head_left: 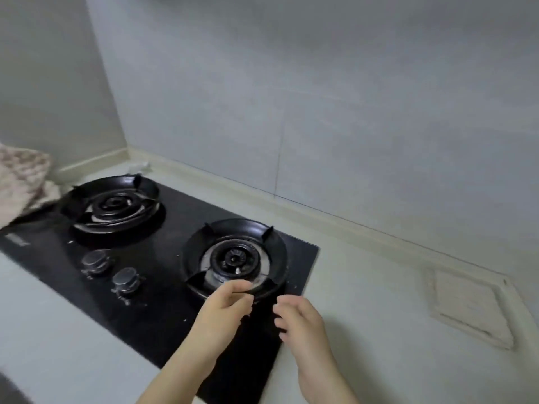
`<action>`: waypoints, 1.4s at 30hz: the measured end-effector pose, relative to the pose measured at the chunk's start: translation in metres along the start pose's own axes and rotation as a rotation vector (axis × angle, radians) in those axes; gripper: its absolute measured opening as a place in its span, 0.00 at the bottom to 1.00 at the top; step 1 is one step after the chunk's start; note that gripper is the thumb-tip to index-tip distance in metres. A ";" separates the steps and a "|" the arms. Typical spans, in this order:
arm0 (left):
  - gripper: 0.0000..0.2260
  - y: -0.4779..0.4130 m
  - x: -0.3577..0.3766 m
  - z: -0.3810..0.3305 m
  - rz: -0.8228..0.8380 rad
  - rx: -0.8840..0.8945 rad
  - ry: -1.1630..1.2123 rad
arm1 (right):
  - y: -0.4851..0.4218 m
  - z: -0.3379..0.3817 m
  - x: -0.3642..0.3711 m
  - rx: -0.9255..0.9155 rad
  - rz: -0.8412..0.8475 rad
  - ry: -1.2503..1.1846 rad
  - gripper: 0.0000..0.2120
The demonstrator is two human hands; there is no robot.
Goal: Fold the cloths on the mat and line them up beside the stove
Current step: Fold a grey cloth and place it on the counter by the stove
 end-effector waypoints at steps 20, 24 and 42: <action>0.06 0.062 -0.564 0.086 -0.678 -0.118 0.163 | 0.199 -0.060 0.548 0.148 0.644 0.217 0.05; 0.06 0.046 -0.626 0.097 -0.740 -0.143 0.202 | 0.204 -0.063 0.614 0.137 0.687 0.259 0.05; 0.07 -0.107 -0.848 0.107 -0.840 -0.221 0.016 | 0.129 -0.059 0.879 0.070 0.673 0.306 0.04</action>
Point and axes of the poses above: each hand's wrist, its own y-axis away from the middle knuckle, its own x-axis out of the palm, z = x × y, the point moved 7 cm from there along -y, towards the middle knuckle, and after that the axes turned 6 degrees about -z, right-handed, at the moved point
